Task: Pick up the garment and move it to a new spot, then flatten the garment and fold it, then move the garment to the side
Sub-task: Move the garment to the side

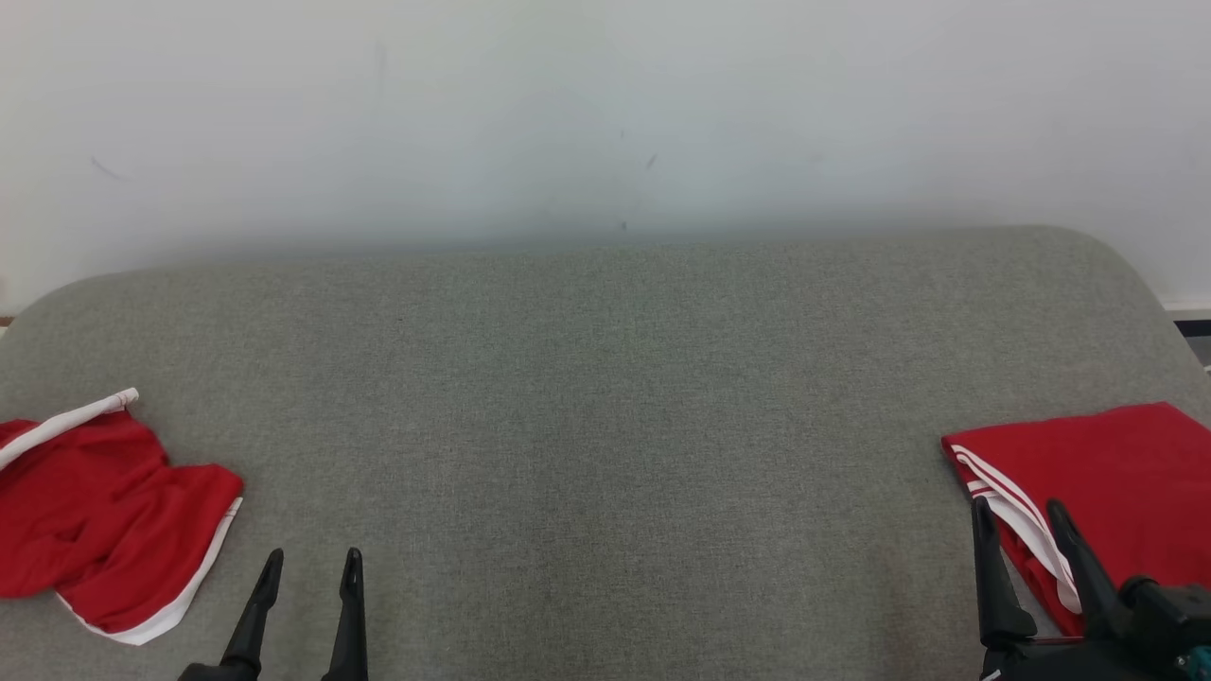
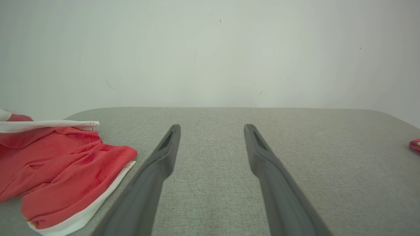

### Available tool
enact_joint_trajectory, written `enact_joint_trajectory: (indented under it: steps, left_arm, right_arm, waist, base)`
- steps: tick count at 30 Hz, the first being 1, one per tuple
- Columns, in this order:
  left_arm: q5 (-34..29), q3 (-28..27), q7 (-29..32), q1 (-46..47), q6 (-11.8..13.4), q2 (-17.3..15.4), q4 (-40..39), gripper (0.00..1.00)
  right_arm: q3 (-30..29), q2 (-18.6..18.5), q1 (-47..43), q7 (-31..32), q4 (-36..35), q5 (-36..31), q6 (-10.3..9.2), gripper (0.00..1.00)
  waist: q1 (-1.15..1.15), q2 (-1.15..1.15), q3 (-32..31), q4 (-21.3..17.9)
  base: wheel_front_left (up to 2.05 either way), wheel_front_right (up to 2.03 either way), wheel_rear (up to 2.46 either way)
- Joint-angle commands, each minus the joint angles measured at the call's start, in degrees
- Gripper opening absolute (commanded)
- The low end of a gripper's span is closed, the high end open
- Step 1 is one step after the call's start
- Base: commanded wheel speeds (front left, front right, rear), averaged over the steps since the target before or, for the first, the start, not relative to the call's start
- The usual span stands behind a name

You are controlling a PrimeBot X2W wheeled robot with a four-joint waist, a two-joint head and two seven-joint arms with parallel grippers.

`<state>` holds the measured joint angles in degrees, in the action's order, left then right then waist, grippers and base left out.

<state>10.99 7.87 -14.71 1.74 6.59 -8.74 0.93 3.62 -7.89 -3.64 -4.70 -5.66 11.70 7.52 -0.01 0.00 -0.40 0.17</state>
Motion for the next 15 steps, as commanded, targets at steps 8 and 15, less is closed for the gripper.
enact_joint_trajectory:
  steps: [8,15]
  left_arm:
    - [0.32,0.84,0.42,0.19,-0.27,-0.40,0.52,1.00]
    - [0.37,1.37,0.48,0.75,-0.12,-0.45,0.57,1.00]
  right_arm:
    - [0.12,-0.03,-0.59,0.78,-0.79,-0.92,-0.06,1.00]
    - [0.31,0.22,-0.32,0.97,-0.97,-1.09,-0.06,1.00]
  waist:
    - [0.01,0.00,0.40,0.17]
    - [0.01,0.00,0.91,0.18]
  base:
    - [0.00,0.00,0.00]
    - [0.00,0.00,0.00]
